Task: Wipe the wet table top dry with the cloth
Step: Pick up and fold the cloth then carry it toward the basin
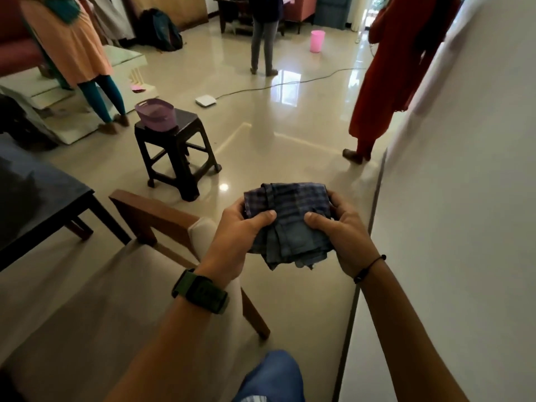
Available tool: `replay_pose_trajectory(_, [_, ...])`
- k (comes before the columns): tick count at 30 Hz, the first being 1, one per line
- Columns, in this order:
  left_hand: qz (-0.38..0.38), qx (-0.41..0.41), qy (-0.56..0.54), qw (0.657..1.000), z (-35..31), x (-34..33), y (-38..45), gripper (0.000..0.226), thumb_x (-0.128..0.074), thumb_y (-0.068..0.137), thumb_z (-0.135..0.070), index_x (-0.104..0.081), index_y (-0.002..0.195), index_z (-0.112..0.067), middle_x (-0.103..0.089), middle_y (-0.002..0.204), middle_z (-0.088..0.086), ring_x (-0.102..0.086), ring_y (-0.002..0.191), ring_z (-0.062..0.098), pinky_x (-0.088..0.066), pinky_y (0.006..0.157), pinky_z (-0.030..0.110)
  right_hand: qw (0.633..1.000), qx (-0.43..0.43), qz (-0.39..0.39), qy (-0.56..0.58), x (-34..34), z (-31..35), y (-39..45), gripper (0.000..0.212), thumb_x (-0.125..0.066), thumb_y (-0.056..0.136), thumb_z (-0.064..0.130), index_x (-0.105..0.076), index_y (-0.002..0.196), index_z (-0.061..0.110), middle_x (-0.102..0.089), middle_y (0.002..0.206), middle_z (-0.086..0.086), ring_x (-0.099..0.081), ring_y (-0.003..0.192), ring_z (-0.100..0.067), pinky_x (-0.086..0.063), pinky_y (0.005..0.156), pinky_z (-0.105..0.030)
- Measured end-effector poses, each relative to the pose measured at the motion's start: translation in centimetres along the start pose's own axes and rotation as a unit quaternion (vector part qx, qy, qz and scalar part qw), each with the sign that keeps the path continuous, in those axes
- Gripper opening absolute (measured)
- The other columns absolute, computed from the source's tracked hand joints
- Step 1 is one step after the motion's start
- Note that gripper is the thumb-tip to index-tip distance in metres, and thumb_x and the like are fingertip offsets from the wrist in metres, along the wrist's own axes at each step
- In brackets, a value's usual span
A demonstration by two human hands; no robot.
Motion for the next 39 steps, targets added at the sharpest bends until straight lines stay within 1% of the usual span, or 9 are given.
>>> replay_pose_trajectory(5, [-0.064,-0.006,-0.009,0.998,0.8,-1.1,11.9,0.021,-0.062,0.084,-0.009,-0.061,0.098,-0.024,-0.070,0.098,-0.001,-0.069,0.083,0.011,-0.056,0.061,0.026,0.999,0.008,0.044,-0.017,2.2,-0.3,12.8,0.032,-0.061,0.085,0.002,-0.053,0.105,0.026,-0.061,0.109,-0.008,-0.063,0.095,-0.023,-0.058,0.068,-0.030])
replay_pose_trajectory(10, [-0.118,0.006,-0.022,0.993,-0.1,-2.6,23.2,0.022,-0.061,0.085,-0.009,-0.059,0.098,-0.026,-0.069,0.099,-0.002,-0.068,0.087,0.013,-0.056,0.061,0.027,0.995,-0.014,0.083,-0.048,4.2,0.5,25.6,0.030,-0.062,0.085,0.004,-0.052,0.103,0.027,-0.061,0.106,-0.004,-0.063,0.094,-0.019,-0.058,0.066,-0.029])
replay_pose_trajectory(14, [-0.170,0.013,-0.037,0.985,-1.2,-3.1,30.4,0.023,-0.060,0.085,-0.005,-0.059,0.105,-0.018,-0.068,0.103,0.003,-0.066,0.093,0.018,-0.056,0.066,0.030,0.989,0.001,0.125,-0.073,4.9,1.0,34.7,0.026,-0.062,0.086,0.006,-0.054,0.103,0.024,-0.062,0.105,-0.002,-0.062,0.090,-0.011,-0.053,0.062,-0.019])
replay_pose_trajectory(17, [-0.219,0.018,-0.035,0.975,-1.3,-2.3,34.6,0.023,-0.060,0.085,-0.004,-0.060,0.105,-0.015,-0.069,0.104,0.006,-0.066,0.094,0.020,-0.055,0.069,0.030,0.986,-0.015,0.153,-0.072,4.0,0.1,40.6,0.025,-0.061,0.087,0.007,-0.055,0.103,0.024,-0.063,0.106,-0.003,-0.062,0.090,-0.009,-0.052,0.062,-0.018])
replay_pose_trajectory(20, [-0.276,0.032,-0.044,0.960,-0.6,0.2,38.9,0.025,-0.060,0.084,-0.004,-0.060,0.109,-0.009,-0.069,0.105,0.011,-0.066,0.094,0.026,-0.054,0.067,0.033,0.978,-0.048,0.195,-0.060,1.8,-1.6,46.1,0.027,-0.062,0.087,0.009,-0.054,0.104,0.028,-0.063,0.106,0.000,-0.063,0.089,-0.008,-0.053,0.062,-0.019])
replay_pose_trajectory(26, [-0.376,0.022,-0.062,0.924,0.0,5.7,50.6,0.027,-0.062,0.083,-0.007,-0.061,0.110,-0.012,-0.070,0.101,0.006,-0.068,0.089,0.021,-0.052,0.054,0.022,0.952,-0.056,0.294,-0.069,-3.4,-3.8,60.1,0.038,-0.062,0.087,0.012,-0.047,0.109,0.038,-0.057,0.113,0.005,-0.059,0.098,-0.011,-0.054,0.064,-0.020])
replay_pose_trajectory(32, [-0.440,0.025,-0.081,0.894,-3.2,11.9,61.1,0.031,-0.063,0.082,-0.006,-0.058,0.113,-0.012,-0.069,0.103,0.007,-0.067,0.090,0.021,-0.054,0.059,0.028,0.926,-0.086,0.362,-0.066,-10.6,-3.0,73.3,0.043,-0.065,0.084,0.009,-0.045,0.106,0.040,-0.057,0.112,0.005,-0.060,0.097,-0.012,-0.054,0.062,-0.019])
replay_pose_trajectory(35, [-0.436,0.031,-0.071,0.897,-4.4,16.2,64.9,0.041,-0.065,0.081,-0.002,-0.052,0.118,-0.013,-0.066,0.111,0.006,-0.064,0.097,0.018,-0.053,0.068,0.027,0.926,-0.112,0.354,-0.067,-15.5,-3.4,78.5,0.043,-0.065,0.083,0.004,-0.039,0.101,0.034,-0.059,0.103,0.005,-0.062,0.089,-0.012,-0.053,0.058,-0.019])
replay_pose_trajectory(39, [-0.435,0.048,-0.040,0.898,-4.6,23.0,69.9,0.049,-0.064,0.080,0.004,-0.045,0.120,-0.015,-0.061,0.115,0.004,-0.060,0.100,0.015,-0.052,0.074,0.027,0.932,-0.133,0.327,-0.082,-21.6,-5.9,83.8,0.054,-0.066,0.080,0.003,-0.032,0.114,0.028,-0.061,0.106,0.000,-0.061,0.097,-0.020,-0.054,0.082,-0.039])
Point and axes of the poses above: each hand's wrist, its own y-axis towards the middle knuckle, its own x-axis out of the back of the hand, z = x × y, the point moved 4 cm from there along y, towards the middle knuckle
